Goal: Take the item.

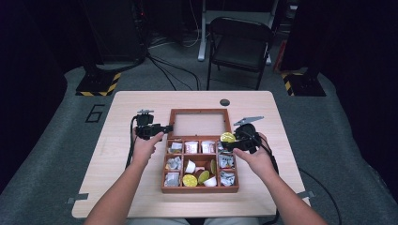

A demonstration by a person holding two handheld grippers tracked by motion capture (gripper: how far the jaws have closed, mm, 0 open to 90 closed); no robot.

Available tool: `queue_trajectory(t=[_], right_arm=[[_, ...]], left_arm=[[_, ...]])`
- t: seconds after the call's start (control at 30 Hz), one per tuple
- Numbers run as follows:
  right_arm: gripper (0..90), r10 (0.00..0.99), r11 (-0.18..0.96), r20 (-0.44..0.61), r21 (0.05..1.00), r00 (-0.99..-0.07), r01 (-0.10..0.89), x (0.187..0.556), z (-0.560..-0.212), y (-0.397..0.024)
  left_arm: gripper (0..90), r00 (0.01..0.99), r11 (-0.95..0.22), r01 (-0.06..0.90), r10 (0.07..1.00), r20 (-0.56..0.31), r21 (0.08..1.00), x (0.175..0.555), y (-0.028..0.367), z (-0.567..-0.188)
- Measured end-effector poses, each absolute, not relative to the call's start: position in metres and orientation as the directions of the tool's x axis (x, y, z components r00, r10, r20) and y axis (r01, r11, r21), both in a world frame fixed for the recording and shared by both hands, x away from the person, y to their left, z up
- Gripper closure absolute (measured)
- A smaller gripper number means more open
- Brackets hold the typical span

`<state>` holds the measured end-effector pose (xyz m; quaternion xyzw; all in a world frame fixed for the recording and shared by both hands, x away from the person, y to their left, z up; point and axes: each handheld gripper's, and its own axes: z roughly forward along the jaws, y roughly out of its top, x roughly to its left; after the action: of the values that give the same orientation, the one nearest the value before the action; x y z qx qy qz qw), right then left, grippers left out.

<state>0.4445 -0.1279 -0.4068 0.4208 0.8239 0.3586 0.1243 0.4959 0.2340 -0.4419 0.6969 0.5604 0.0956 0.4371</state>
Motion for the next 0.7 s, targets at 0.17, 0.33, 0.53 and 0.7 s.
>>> queue_trajectory(t=[0.17,0.33,0.53,0.7], right_arm=[[37.6,0.812,0.359,0.097,0.695,-0.575,0.624,0.447,-0.408,-0.141],[37.6,0.836,0.337,0.094,0.690,-0.541,0.641,0.450,-0.416,-0.157],[37.6,0.859,0.312,0.094,0.683,-0.504,0.660,0.453,-0.428,-0.170],[37.6,0.873,0.298,0.093,0.676,-0.479,0.674,0.455,-0.435,-0.180]], left_arm=[[32.0,0.350,0.018,0.698,0.863,-0.364,0.716,0.495,0.234,-0.441],[32.0,0.350,0.017,0.697,0.865,-0.360,0.717,0.495,0.234,-0.441],[32.0,0.346,0.018,0.701,0.866,-0.361,0.713,0.496,0.235,-0.441],[32.0,0.346,0.018,0.698,0.867,-0.359,0.715,0.496,0.236,-0.441]])
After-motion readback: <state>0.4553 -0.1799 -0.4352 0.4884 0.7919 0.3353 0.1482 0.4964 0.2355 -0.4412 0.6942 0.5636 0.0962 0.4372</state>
